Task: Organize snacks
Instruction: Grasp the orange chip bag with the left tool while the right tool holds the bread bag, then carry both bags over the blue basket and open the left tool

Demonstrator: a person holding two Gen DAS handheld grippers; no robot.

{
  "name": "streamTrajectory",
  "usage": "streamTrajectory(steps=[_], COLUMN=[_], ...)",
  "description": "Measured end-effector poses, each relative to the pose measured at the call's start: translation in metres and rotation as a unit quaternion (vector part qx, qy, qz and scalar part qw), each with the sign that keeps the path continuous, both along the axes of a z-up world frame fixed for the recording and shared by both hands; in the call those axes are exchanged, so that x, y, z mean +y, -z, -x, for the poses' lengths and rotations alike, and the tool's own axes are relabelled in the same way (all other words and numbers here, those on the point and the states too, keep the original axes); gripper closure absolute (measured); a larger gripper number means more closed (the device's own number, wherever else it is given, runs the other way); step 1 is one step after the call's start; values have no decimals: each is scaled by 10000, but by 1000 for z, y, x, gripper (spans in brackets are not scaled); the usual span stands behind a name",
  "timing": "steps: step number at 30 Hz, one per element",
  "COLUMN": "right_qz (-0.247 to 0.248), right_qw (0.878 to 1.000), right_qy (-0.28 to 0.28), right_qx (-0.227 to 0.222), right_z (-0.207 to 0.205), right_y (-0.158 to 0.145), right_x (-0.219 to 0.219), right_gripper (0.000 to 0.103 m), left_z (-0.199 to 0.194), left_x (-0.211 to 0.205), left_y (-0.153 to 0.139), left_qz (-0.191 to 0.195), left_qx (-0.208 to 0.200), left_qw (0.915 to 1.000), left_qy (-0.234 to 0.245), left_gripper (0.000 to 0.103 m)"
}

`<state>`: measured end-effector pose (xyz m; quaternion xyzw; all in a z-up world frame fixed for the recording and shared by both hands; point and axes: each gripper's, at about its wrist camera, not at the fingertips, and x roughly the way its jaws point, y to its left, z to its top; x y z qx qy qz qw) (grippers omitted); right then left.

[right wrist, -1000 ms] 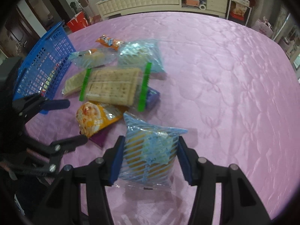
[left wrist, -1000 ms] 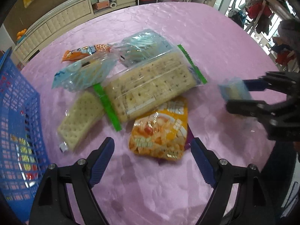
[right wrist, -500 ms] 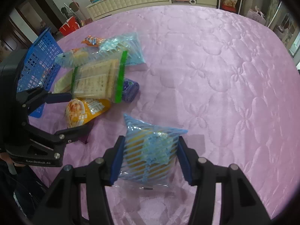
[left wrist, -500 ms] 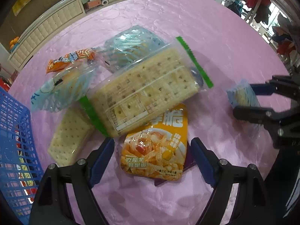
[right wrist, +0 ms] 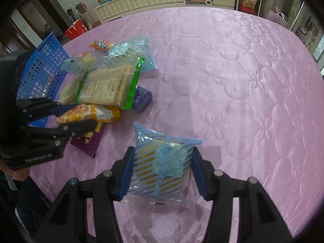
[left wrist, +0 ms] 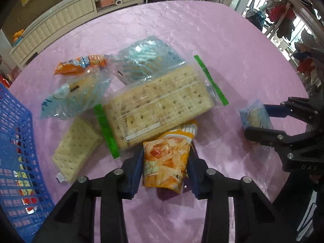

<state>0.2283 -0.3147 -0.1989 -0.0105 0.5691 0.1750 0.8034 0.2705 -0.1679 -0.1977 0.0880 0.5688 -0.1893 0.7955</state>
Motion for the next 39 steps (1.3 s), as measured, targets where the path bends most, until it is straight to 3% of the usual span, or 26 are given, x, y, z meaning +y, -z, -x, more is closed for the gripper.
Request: streamTrajectory(steps=[11, 19, 31, 39], right_qz=[47, 101, -36, -245], right_qw=[9998, 9989, 9930, 9842], right_qy=[-77, -208, -489, -966], right_qx=[-163, -418, -1074, -1461], right_z=[7, 19, 40, 47], right_y=[-17, -45, -111, -147], right_x=[7, 26, 74, 141], right_gripper=[45, 45, 45, 45], left_z=[13, 43, 87, 107], left_x=[15, 37, 93, 154], left_y=[-28, -69, -139, -170], left_qz=[68, 334, 540, 509], left_qx=[-396, -853, -1601, -1913], left_qw=[9992, 9958, 9851, 9773], left_qy=[-32, -18, -324, -755], left_gripper=[80, 92, 92, 92])
